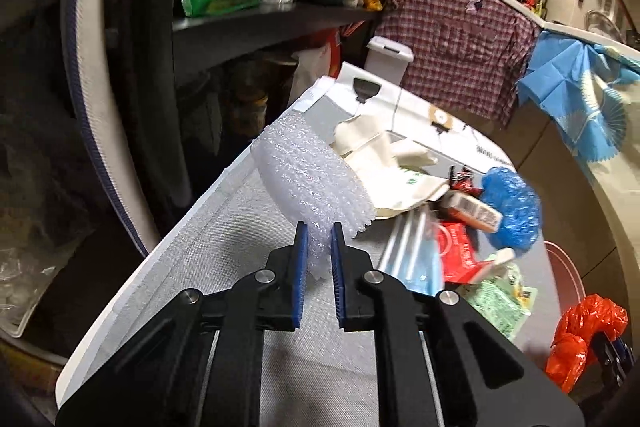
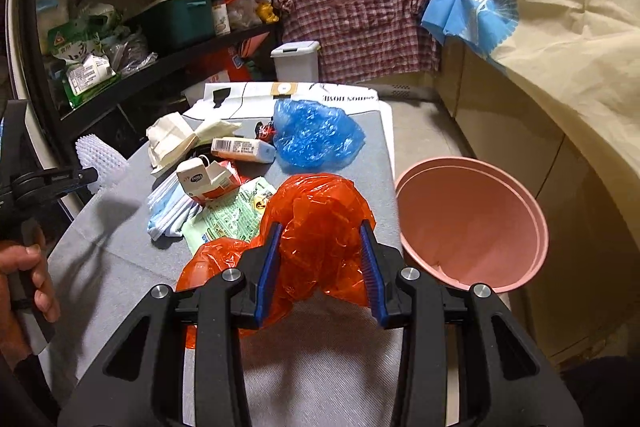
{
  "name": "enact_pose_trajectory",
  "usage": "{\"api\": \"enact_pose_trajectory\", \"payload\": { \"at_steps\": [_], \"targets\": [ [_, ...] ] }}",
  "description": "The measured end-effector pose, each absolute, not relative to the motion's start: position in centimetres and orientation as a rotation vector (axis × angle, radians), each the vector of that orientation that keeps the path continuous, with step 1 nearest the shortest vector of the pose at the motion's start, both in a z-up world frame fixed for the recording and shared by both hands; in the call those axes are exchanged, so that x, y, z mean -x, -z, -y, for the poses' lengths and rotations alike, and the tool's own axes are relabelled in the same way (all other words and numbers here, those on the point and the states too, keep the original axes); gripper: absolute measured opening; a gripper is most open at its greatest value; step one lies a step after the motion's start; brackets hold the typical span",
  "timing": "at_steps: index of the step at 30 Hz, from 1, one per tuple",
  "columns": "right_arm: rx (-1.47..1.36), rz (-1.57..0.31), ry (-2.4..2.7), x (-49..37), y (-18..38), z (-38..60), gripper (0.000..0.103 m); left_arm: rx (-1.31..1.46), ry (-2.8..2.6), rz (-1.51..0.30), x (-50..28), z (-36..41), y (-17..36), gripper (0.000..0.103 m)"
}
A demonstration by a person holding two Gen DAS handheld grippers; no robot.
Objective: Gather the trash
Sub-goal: 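Grasp the white bubble-wrap sleeve with the left tool while the right tool lifts the orange bag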
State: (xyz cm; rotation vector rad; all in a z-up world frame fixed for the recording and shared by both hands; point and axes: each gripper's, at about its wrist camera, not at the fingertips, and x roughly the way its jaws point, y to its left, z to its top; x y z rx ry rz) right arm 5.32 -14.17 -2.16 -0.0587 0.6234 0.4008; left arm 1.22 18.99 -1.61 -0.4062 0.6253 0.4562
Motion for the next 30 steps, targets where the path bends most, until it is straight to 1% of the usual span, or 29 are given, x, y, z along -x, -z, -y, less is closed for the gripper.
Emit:
{"api": "enact_pose_trajectory", "payload": {
  "at_steps": [18, 30],
  "targets": [
    [0.016, -0.538, -0.321, -4.4, -2.5, 19.1, 0.038, 0.321, -0.344, -0.556, 1.4, -14.0, -1.9, 0.012],
    [-0.006, -0.477, -0.222, -6.1, -5.1, 23.3, 0.038, 0.257, -0.268, -0.547, 1.9, -10.5, -3.5, 0.012]
  ]
}}
